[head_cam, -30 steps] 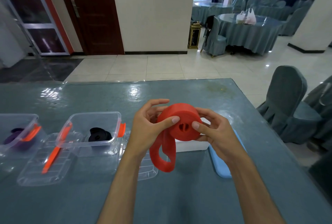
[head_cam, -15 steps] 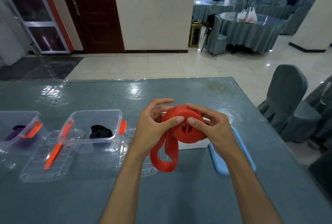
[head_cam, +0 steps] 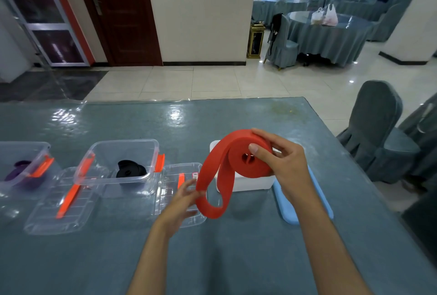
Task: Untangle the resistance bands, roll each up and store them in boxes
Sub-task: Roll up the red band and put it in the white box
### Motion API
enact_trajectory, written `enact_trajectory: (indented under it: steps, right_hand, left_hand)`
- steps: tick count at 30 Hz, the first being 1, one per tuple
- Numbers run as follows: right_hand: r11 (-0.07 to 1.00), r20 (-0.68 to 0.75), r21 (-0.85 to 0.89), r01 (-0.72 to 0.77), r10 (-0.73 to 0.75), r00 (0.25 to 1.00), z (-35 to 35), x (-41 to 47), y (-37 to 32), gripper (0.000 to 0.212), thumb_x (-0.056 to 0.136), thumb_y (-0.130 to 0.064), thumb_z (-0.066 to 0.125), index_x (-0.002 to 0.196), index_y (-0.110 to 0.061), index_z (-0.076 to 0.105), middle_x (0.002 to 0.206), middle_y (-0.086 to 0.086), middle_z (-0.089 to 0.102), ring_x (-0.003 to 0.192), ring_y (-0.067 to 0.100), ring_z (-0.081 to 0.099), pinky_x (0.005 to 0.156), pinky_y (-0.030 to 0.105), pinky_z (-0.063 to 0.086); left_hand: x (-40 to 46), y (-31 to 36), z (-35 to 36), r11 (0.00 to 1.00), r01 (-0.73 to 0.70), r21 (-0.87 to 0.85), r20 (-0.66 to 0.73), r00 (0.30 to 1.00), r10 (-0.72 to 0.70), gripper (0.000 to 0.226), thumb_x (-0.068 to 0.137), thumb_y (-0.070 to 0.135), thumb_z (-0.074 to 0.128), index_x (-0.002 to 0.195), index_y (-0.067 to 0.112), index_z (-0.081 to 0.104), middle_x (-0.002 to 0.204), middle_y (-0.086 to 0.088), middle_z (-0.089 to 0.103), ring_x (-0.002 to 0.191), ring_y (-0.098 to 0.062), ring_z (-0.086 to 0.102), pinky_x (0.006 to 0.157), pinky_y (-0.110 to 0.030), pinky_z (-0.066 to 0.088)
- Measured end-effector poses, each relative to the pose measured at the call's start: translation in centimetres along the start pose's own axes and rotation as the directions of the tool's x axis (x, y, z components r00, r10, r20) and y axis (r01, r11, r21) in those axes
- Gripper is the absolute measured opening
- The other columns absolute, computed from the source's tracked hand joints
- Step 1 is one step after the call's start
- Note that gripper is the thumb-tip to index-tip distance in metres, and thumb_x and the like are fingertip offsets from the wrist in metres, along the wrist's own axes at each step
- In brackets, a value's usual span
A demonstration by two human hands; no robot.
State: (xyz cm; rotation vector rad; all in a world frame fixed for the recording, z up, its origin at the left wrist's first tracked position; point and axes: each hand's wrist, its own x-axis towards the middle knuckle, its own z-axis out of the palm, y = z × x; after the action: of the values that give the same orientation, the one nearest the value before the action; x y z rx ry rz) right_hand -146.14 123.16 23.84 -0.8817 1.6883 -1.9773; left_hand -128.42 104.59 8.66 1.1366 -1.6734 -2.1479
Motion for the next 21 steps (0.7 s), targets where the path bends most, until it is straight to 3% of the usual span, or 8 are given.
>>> enact_trajectory:
  steps: [4,8,12,17,21]
  right_hand:
    - [1.0,0.005,-0.008,0.002,-0.002,1.0,0.2,0.1,0.2,0.039,0.079,-0.036,0.088,0.117,-0.038,0.08,0.118,0.004,0.076,0.1,0.018,0.078,0.069,0.029,0.064]
    - [1.0,-0.031,-0.008,0.022,-0.022,0.999,-0.2,0.3,0.3,0.037,0.081,-0.035,0.088,0.116,-0.039,0.08,0.112,-0.007,0.08,0.102,0.015,0.077,0.074,0.024,0.062]
    - [1.0,-0.137,-0.01,0.015,-0.016,0.99,-1.4,0.7,0.7,0.034,0.084,-0.032,0.087,0.117,-0.038,0.08,0.11,-0.008,0.081,0.101,0.011,0.077,0.07,0.022,0.061]
    - [1.0,-0.241,-0.013,-0.028,0.024,0.97,-2.6,0.9,1.7,0.035,0.083,-0.03,0.088,0.117,-0.036,0.08,0.11,-0.008,0.08,0.098,0.011,0.077,0.064,0.027,0.062]
    - [0.998,-0.271,-0.037,-0.046,0.034,0.962,-3.0,1.0,2.3,0.036,0.082,-0.029,0.089,0.116,-0.037,0.08,0.108,-0.009,0.08,0.1,0.014,0.077,0.072,0.034,0.064]
  left_hand:
    - [1.3,-3.4,1.1,0.981,0.125,-0.146,0.035,0.992,-0.121,0.043,0.089,-0.01,0.071,0.126,0.011,0.06,0.115,-0.022,0.076,0.098,-0.035,0.078,0.08,-0.041,0.064]
    - [2.1,-3.7,1.6,0.968,0.107,-0.228,-0.07,0.99,-0.126,0.023,0.096,-0.014,0.058,0.115,-0.002,0.062,0.105,-0.023,0.073,0.099,-0.037,0.072,0.101,-0.05,0.058]
    - [2.2,-3.4,0.9,0.905,0.093,-0.414,-0.1,0.984,-0.147,0.018,0.1,-0.01,0.052,0.103,0.004,0.063,0.09,-0.014,0.076,0.086,-0.028,0.071,0.079,-0.036,0.064]
    - [2.2,-3.2,0.4,0.888,0.116,-0.444,-0.005,0.991,-0.132,0.023,0.096,0.001,0.052,0.085,0.016,0.066,0.082,-0.003,0.068,0.083,-0.017,0.066,0.099,-0.05,0.056]
    - [2.1,-3.0,0.5,0.9,0.153,-0.408,0.025,0.987,-0.156,0.035,0.087,-0.001,0.042,0.071,0.015,0.068,0.077,-0.005,0.063,0.079,-0.018,0.063,0.096,-0.048,0.051]
